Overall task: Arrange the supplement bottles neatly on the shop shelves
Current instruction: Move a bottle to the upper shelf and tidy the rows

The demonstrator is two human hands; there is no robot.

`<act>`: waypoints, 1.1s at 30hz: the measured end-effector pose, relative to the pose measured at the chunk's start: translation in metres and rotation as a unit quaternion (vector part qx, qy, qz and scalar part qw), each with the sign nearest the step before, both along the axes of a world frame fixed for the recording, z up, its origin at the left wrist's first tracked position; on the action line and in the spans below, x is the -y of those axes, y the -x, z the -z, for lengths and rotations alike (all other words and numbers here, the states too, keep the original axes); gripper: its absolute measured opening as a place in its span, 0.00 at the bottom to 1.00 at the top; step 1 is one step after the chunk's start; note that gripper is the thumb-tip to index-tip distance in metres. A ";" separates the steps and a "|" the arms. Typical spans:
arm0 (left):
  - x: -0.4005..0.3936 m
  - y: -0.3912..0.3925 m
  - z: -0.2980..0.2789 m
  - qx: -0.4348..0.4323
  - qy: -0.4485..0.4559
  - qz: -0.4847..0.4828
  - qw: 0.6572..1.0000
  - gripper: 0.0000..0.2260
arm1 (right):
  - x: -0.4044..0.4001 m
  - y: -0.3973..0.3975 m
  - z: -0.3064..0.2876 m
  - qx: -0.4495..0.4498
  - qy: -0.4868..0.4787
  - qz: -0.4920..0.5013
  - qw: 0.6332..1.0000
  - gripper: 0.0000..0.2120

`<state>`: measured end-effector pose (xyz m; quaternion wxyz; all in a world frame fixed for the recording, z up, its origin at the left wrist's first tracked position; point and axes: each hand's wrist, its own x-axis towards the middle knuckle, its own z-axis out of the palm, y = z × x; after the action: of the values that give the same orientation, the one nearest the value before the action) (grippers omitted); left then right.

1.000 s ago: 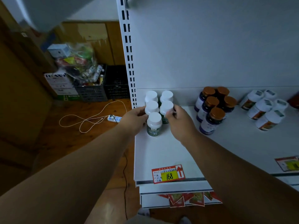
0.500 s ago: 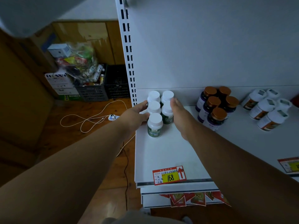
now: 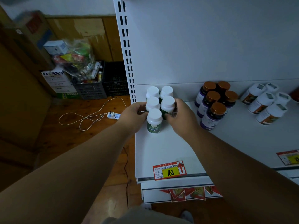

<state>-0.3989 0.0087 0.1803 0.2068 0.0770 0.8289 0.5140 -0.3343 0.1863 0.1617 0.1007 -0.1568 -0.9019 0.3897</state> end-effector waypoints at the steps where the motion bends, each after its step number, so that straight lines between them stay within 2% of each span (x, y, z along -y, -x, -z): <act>1: 0.000 -0.001 0.000 -0.001 0.003 0.000 1.000 0.15 | -0.001 0.000 0.002 -0.001 -0.006 0.000 1.000 0.20; 6: 0.001 -0.002 0.000 -0.007 0.017 0.001 1.000 0.15 | -0.004 -0.002 0.003 -0.001 -0.008 0.023 1.000 0.20; 12: 0.000 -0.003 0.000 -0.008 0.016 -0.004 1.000 0.15 | -0.006 0.000 -0.001 0.004 -0.018 0.001 1.000 0.19; 23: 0.003 -0.004 -0.001 -0.025 0.028 -0.016 0.999 0.18 | 0.000 -0.005 -0.009 0.003 0.014 0.048 0.999 0.25; 26: 0.014 -0.019 0.005 -0.041 0.051 -0.030 0.997 0.15 | 0.013 -0.027 -0.001 -0.008 -0.007 0.077 0.997 0.20; 28: 0.021 -0.032 0.009 -0.065 0.068 -0.004 0.996 0.12 | 0.027 -0.040 0.004 -0.011 0.008 0.050 0.999 0.17; 31: 0.023 -0.046 0.012 -0.091 0.066 0.020 0.993 0.10 | 0.043 -0.048 0.009 -0.004 0.031 -0.006 1.000 0.19; 33: 0.023 -0.051 0.015 -0.100 0.063 0.015 0.993 0.10 | 0.049 -0.048 0.011 0.000 0.042 -0.004 0.999 0.18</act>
<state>-0.3478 -0.0146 0.1651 0.1353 0.1266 0.8751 0.4470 -0.2858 0.1377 0.1508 0.0924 -0.1575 -0.8853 0.4278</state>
